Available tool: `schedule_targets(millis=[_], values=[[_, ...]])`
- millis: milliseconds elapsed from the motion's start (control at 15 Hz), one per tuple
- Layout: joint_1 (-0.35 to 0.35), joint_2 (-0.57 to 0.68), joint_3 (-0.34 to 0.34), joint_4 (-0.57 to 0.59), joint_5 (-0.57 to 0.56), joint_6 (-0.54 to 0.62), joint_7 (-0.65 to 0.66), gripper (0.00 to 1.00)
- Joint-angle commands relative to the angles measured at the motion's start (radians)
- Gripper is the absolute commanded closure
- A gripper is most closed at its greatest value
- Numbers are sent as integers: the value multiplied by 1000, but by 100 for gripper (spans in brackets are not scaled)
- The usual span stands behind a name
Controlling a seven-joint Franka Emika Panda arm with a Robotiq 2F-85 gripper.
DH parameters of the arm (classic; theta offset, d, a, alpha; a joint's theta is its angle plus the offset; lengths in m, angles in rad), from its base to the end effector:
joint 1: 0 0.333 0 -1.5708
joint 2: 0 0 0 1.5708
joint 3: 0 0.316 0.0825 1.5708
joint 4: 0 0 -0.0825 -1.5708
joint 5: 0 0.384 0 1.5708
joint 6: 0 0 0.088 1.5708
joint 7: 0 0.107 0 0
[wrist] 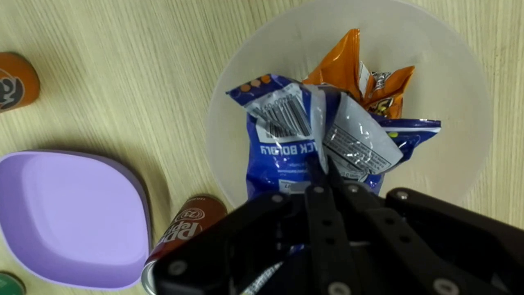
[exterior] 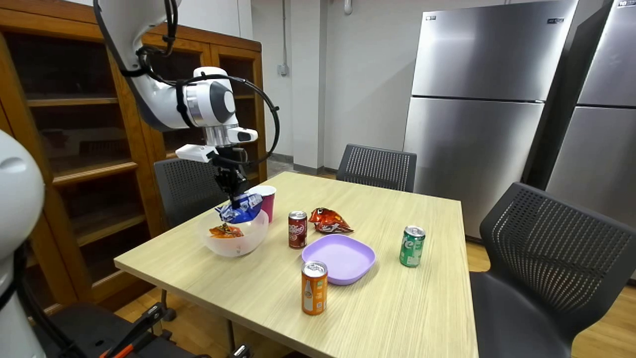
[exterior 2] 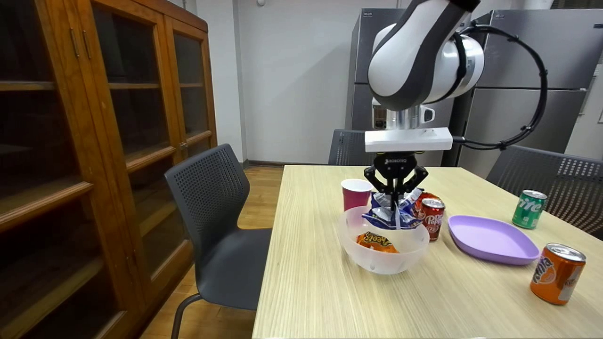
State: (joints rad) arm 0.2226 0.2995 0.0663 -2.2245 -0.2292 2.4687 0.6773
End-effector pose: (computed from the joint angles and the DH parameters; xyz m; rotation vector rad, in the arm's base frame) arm 0.5209 0.1557 0.2339 2.9962 -0.3120 0.0124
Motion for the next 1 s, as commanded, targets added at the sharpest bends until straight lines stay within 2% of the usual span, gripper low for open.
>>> schedule_targets(millis=[0, 600, 933], values=[[33, 75, -31, 95, -17, -59, 24, 100], [69, 221, -70, 210, 10, -92, 10, 100], [73, 254, -74, 240, 21, -109, 1, 100]])
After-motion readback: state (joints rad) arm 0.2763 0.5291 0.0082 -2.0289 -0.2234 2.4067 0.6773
